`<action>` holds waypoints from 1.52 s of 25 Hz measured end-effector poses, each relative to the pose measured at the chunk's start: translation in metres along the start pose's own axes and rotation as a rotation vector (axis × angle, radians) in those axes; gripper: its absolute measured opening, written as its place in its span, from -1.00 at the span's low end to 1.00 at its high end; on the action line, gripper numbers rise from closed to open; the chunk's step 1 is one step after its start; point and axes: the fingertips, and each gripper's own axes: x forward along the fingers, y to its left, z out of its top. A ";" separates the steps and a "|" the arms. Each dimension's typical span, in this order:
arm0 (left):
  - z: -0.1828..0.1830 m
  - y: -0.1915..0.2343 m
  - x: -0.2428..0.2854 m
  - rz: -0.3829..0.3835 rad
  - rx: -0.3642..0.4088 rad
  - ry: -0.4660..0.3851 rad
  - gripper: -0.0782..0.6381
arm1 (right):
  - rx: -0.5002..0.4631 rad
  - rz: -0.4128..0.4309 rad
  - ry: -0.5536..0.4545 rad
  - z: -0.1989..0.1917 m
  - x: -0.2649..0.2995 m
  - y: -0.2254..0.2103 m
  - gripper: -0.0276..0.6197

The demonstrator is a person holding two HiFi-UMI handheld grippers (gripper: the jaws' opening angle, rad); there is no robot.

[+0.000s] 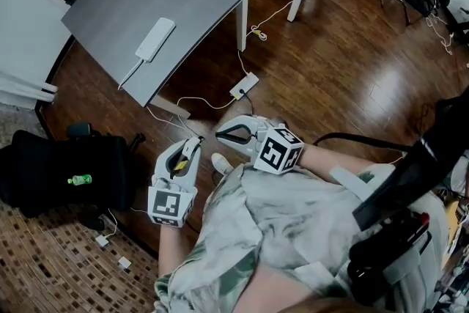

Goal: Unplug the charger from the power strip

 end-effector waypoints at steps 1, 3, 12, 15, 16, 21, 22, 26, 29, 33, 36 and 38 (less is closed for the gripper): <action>0.005 -0.016 0.005 0.005 0.005 0.004 -0.49 | -0.002 0.004 -0.006 -0.002 -0.015 0.005 -0.90; 0.015 -0.048 0.012 0.014 0.005 0.009 -0.49 | -0.001 0.017 -0.025 -0.006 -0.046 0.015 -0.90; 0.026 -0.155 0.005 0.049 -0.029 0.030 -0.49 | 0.018 0.046 -0.073 -0.021 -0.139 0.056 -0.89; 0.024 -0.164 -0.004 0.046 -0.018 0.039 -0.49 | 0.020 0.029 -0.086 -0.018 -0.151 0.063 -0.89; 0.024 -0.166 -0.007 0.044 -0.017 0.039 -0.49 | 0.026 0.020 -0.087 -0.015 -0.154 0.064 -0.88; 0.026 -0.171 -0.024 0.029 -0.004 0.017 -0.49 | 0.013 -0.014 -0.087 0.004 -0.162 0.074 -0.85; 0.025 -0.171 -0.030 0.025 0.000 0.011 -0.49 | 0.014 -0.018 -0.090 0.010 -0.162 0.078 -0.85; 0.021 -0.167 -0.056 0.022 0.002 0.000 -0.49 | 0.018 -0.010 -0.113 0.040 -0.155 0.096 -0.83; 0.013 -0.162 -0.073 0.026 -0.012 -0.012 -0.49 | -0.007 -0.001 -0.129 0.054 -0.145 0.109 -0.83; 0.006 -0.161 -0.089 0.018 -0.010 -0.018 -0.49 | -0.012 -0.011 -0.141 0.065 -0.137 0.123 -0.83; 0.003 -0.156 -0.097 0.013 -0.002 -0.026 -0.49 | -0.011 -0.018 -0.128 0.070 -0.130 0.130 -0.83; 0.001 -0.152 -0.102 0.013 0.000 -0.034 -0.49 | -0.017 -0.020 -0.126 0.074 -0.126 0.133 -0.83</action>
